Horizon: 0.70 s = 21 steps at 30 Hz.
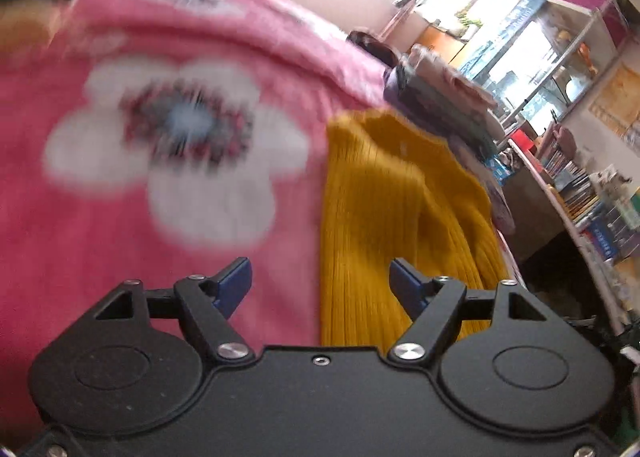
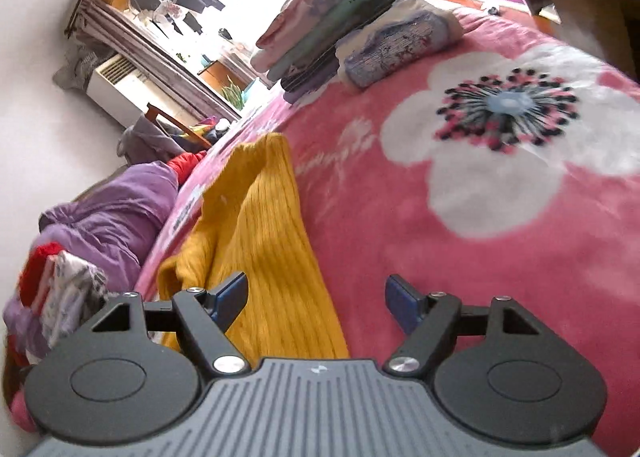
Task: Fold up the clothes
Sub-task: 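Lower the sweater onto the bedspread and open both tools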
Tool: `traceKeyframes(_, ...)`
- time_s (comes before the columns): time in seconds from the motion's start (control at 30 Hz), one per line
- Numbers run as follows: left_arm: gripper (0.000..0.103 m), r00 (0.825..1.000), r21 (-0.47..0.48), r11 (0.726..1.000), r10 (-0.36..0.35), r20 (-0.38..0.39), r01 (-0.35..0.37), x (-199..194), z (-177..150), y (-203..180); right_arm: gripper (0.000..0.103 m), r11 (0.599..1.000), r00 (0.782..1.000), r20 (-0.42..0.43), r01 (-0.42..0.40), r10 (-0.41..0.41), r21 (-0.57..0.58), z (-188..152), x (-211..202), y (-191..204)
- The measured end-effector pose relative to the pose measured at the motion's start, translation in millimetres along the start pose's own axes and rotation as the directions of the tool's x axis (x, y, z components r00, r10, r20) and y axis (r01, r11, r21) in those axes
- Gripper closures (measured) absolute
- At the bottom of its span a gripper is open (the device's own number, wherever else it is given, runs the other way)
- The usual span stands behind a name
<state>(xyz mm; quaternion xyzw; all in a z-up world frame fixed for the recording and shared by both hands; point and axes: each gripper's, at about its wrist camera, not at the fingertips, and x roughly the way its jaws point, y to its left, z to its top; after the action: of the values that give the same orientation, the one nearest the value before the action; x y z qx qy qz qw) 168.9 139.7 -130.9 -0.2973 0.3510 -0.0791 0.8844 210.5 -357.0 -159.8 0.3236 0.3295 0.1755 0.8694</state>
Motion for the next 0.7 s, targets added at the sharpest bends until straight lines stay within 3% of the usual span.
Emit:
traceKeyframes(0.13, 0.029, 0.999, -0.055, 0.997, -0.048, -0.021, 0.047, -16.8, -20.8, 3.3, 0.030, 1.000, 1.000, 0.012, -0.009, 0.008, 0.028, -18.3, -15.8, -5.4)
traceKeyframes(0.3, 0.029, 0.994, -0.223, 0.970, -0.104, -0.023, 0.097, -27.2, -43.8, 5.6, 0.039, 0.996, 0.999, 0.052, -0.016, 0.011, 0.086, -33.3, -29.6, -8.2)
traceKeyframes(0.53, 0.032, 0.985, -0.438, 0.886, -0.170, 0.001, 0.153, -27.8, -59.5, 10.4, 0.048, 0.999, 1.000, 0.028, -0.013, 0.012, 0.030, -48.2, -19.4, 7.4)
traceKeyframes(0.63, 0.073, 0.993, -0.422, 0.900, -0.116, 0.010, 0.109, -22.0, -59.2, 7.4, 0.065, 1.000, 0.999, 0.035, 0.000, 0.000, 0.016, -52.0, -13.3, 8.3)
traceKeyframes(0.7, 0.083, 0.995, -0.393, 0.915, -0.093, 0.017, 0.092, -19.7, -56.8, 6.4, 0.076, 0.999, 0.999, 0.043, -0.003, 0.001, 0.044, -51.6, -11.8, 2.5)
